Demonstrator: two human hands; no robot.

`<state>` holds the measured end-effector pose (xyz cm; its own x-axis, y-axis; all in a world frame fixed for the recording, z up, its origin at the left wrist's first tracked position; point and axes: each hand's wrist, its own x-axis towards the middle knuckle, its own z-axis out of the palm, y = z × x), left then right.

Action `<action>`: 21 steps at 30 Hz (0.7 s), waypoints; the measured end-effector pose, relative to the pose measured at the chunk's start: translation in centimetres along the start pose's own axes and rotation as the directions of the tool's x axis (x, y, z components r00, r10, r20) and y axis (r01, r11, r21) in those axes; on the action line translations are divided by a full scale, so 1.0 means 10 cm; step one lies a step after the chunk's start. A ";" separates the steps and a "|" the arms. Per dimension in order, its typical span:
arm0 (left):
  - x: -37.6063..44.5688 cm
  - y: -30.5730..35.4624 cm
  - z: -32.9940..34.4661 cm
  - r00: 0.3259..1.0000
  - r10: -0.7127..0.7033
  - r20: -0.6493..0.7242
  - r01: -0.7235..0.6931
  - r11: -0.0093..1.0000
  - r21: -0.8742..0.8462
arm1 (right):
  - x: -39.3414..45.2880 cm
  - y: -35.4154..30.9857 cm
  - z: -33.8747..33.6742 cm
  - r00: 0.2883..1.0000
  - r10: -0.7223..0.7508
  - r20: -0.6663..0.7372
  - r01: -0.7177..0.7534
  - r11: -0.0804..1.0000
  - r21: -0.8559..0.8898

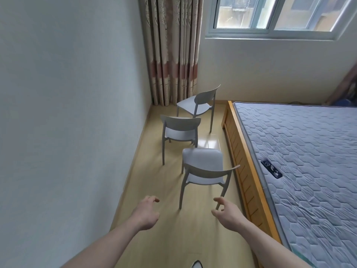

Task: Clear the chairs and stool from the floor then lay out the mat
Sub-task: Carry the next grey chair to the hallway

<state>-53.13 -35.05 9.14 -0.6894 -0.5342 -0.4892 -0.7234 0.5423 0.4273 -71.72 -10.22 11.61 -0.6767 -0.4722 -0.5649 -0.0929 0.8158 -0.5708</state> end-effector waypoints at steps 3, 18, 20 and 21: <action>0.30 0.28 -0.03 1.000 -0.012 0.008 0.012 1.000 -0.019 | 0.30 0.02 -0.28 1.000 0.003 -0.005 -0.003 1.000 -0.014; 1.81 1.20 -0.16 0.993 -0.040 0.112 0.042 0.999 -0.018 | 1.72 0.20 -1.16 0.993 0.117 -0.034 -0.118 0.992 -0.037; 2.11 1.30 -0.17 0.990 -0.043 0.135 0.046 0.999 -0.021 | 1.94 0.19 -1.22 0.989 0.143 -0.038 -0.145 0.989 -0.033; 2.21 1.34 -0.18 0.988 -0.045 0.147 0.049 0.999 -0.023 | 2.01 0.17 -1.25 0.988 0.150 -0.040 -0.151 0.988 -0.032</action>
<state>-78.14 -40.71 5.39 -0.6434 -0.4569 -0.6142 -0.7567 0.5010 0.4200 -94.58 -14.15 6.73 -0.7120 -0.3310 -0.6193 -0.0131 0.8881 -0.4595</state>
